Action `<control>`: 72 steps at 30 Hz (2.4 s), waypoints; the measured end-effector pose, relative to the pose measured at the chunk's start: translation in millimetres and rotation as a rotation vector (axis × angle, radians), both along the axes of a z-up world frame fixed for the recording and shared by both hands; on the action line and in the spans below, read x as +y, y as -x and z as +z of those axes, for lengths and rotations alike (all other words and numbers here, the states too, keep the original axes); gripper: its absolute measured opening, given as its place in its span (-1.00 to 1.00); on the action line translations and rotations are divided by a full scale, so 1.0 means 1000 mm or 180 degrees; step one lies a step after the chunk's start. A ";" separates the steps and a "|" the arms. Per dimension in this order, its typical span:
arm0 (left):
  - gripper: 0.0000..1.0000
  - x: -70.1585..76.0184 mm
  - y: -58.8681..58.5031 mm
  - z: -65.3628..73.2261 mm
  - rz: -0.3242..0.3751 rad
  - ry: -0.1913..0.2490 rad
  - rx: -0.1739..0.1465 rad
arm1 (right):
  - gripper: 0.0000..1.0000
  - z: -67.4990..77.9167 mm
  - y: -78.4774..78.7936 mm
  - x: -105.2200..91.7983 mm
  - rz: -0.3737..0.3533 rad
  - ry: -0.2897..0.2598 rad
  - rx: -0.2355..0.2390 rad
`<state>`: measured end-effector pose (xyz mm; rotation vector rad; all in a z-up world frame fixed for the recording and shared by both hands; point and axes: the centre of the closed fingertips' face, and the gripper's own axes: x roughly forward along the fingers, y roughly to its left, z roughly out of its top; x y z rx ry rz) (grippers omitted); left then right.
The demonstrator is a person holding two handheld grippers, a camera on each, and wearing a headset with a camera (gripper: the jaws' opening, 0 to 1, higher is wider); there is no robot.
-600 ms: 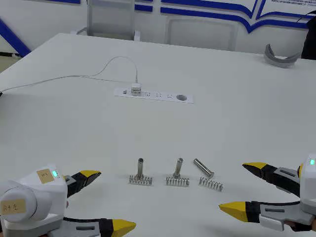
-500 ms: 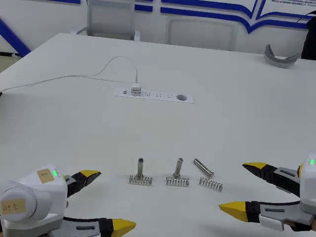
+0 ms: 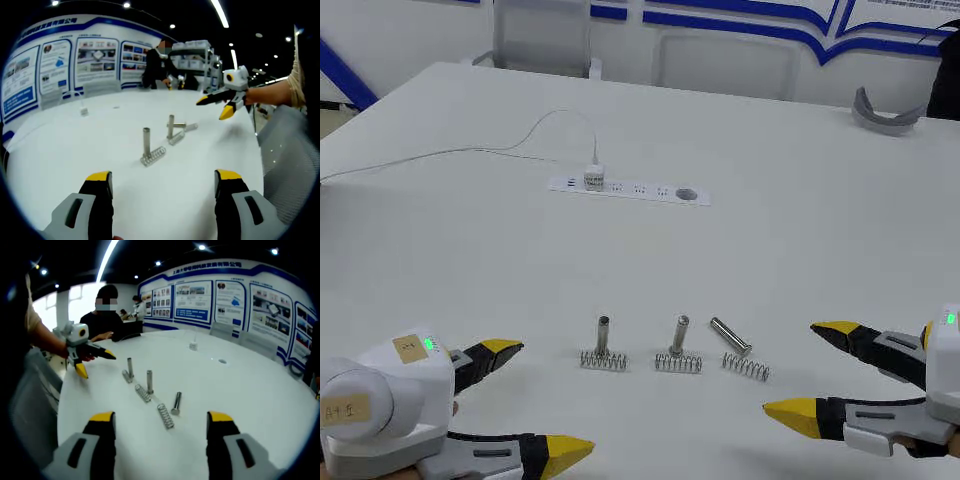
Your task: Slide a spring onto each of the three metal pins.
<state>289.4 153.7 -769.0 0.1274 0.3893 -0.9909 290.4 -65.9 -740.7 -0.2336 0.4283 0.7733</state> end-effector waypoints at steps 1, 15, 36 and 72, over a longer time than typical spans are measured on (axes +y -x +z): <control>0.70 0.000 0.000 0.000 0.0001 0.0003 -0.0002 | 0.50 0.001 0.000 0.000 -0.0002 0.0002 0.0004; 0.69 -0.002 0.001 0.002 -0.0005 0.0022 -0.0003 | 0.31 0.016 -0.020 0.003 -0.0060 0.0077 0.0005; 0.66 -0.004 0.002 0.004 0.0000 0.0033 -0.0014 | -0.41 0.001 -0.066 0.006 -0.0312 0.0364 0.0418; 0.64 -0.006 0.002 0.002 -0.0013 0.0052 0.0018 | -0.74 -0.057 -0.099 0.037 -0.0418 0.0931 0.1148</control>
